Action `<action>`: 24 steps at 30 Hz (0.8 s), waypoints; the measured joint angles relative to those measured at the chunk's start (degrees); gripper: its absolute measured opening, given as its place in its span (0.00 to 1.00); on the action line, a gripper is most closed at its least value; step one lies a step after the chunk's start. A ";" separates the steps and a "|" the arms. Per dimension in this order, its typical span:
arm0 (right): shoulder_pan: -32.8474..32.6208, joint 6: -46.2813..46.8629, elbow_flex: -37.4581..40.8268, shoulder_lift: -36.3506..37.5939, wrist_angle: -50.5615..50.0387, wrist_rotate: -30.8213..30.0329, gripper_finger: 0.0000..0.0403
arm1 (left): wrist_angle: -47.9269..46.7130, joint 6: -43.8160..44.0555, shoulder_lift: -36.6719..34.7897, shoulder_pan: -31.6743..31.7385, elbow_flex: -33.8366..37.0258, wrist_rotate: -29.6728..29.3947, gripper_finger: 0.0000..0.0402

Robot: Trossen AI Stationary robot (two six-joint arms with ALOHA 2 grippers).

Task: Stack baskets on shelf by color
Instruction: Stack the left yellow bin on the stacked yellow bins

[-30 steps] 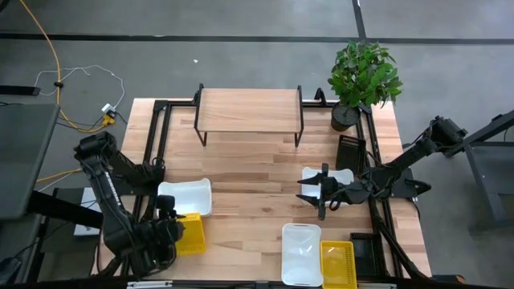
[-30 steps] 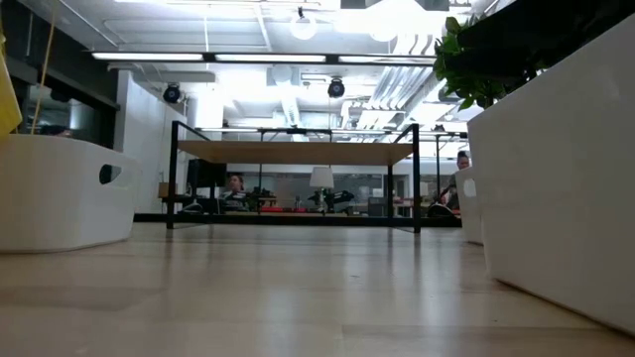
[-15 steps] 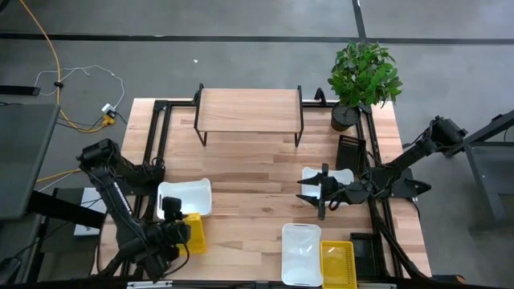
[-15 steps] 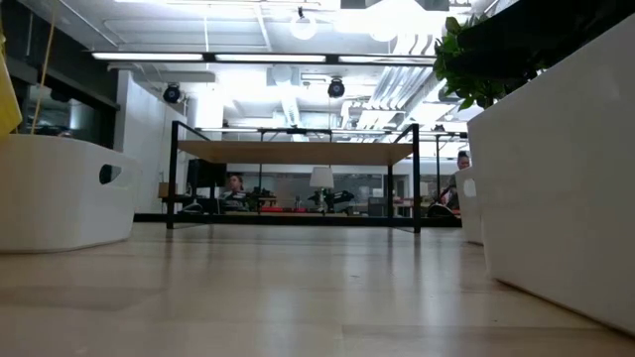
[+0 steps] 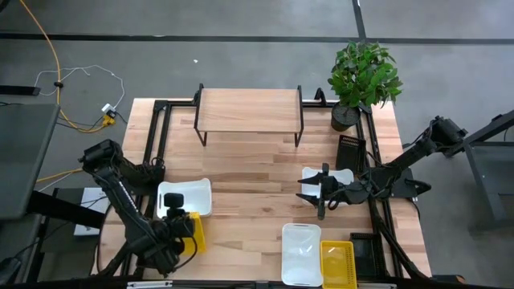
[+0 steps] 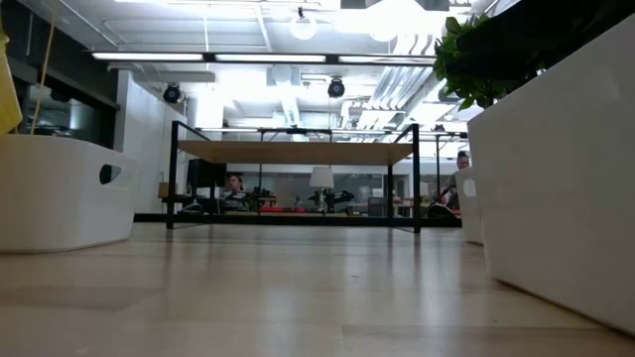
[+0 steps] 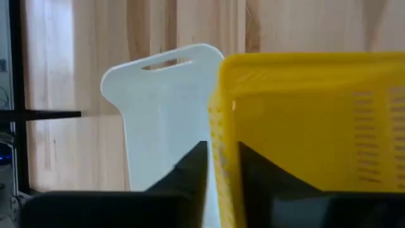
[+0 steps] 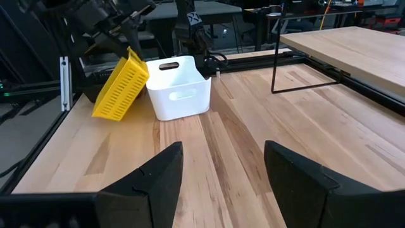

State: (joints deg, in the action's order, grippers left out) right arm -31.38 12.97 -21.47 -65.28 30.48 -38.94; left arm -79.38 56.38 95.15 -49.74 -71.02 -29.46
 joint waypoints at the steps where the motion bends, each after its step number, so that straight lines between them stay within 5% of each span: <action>1: 0.00 0.06 0.00 0.00 -0.02 0.00 0.52 | -0.37 -0.02 0.02 0.27 -0.20 0.56 0.09; 11: -0.02 0.06 0.00 0.00 0.96 0.11 0.52 | -5.82 -1.95 -0.33 0.51 -10.78 -3.44 0.01; 18: -0.98 -5.21 0.00 0.00 9.95 0.41 0.52 | -5.40 -9.87 -0.35 1.13 -19.80 -15.27 0.00; 24: -3.43 -13.45 0.00 0.11 22.81 1.33 0.52 | 3.43 -24.26 -0.37 5.61 -20.59 -24.78 0.00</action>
State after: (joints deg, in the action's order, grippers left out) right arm -34.81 -0.47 -21.47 -65.17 53.29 -37.61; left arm -75.95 32.12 94.78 -44.13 -91.61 -54.24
